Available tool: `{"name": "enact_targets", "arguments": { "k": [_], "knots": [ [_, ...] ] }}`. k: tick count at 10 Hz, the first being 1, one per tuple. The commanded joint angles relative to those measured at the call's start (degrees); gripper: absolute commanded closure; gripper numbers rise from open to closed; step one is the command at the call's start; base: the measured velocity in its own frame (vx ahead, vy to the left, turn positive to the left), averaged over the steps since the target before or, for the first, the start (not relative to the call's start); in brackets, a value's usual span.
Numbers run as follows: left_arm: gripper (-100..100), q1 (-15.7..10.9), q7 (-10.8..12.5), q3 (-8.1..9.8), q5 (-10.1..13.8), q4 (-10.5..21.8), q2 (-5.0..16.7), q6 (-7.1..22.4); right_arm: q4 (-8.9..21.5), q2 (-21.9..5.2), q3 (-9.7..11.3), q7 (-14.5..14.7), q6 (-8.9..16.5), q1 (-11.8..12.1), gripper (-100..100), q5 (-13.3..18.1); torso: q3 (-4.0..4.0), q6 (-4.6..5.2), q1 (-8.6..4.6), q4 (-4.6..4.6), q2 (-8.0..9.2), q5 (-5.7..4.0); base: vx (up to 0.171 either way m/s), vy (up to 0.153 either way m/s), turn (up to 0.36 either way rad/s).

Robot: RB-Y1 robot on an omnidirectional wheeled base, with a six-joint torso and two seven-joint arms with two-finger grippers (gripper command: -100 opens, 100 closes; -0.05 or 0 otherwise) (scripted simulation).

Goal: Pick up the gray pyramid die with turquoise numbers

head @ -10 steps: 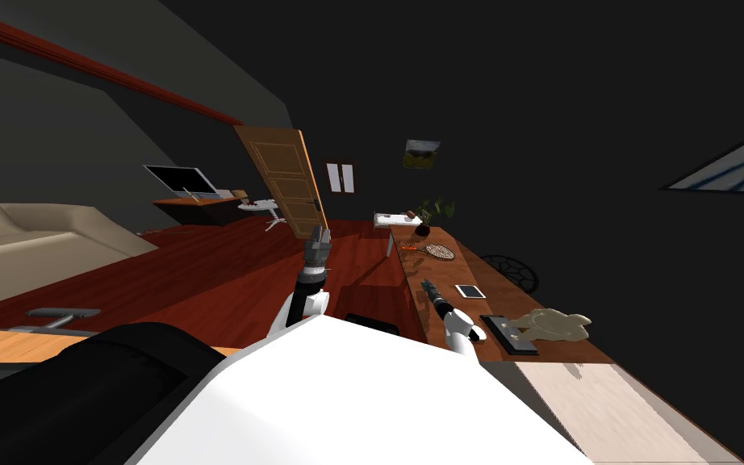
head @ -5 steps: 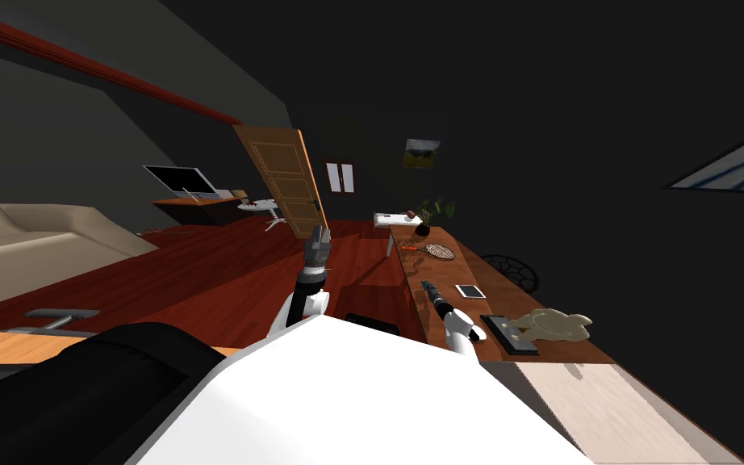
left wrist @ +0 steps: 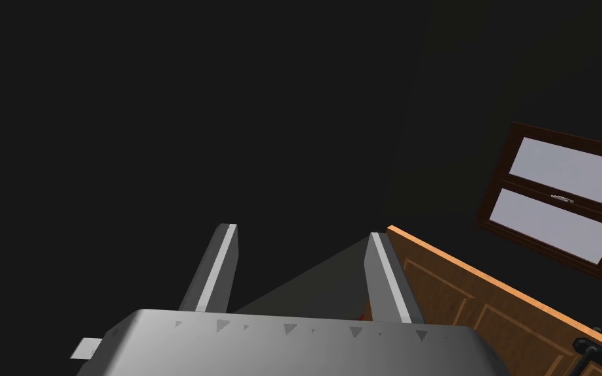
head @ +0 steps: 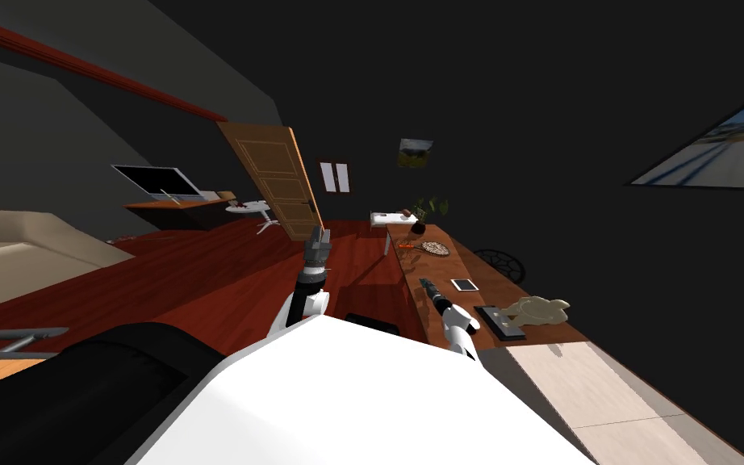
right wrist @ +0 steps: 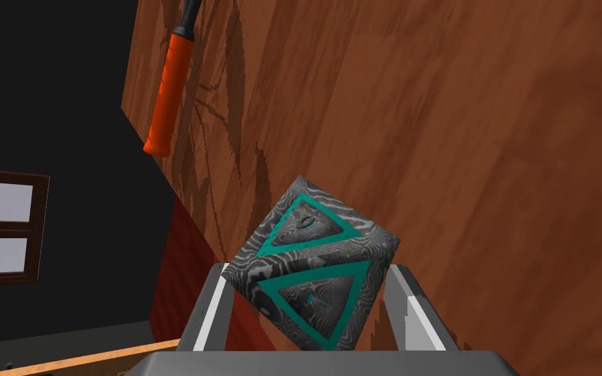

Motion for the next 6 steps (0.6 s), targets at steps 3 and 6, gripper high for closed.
{"name": "enact_targets", "arguments": {
  "k": [3,6],
  "knots": [
    [0,0.0,0.0,0.0,0.0,0.0,0.0,0.0,5.81,-1.93,-1.97,3.54,0.94,-3.96,100,-0.09,-0.01,-0.01,-0.06,0.0,-0.01,-0.02,-0.022,0.024,-0.087],
    [0,0.0,0.0,0.0,0.0,0.0,0.0,0.0,10.12,-3.23,-3.37,5.88,1.59,-6.86,100,0.06,0.01,-0.02,-0.05,0.02,0.0,-0.01,-0.024,0.024,-0.089]
  ]
}}
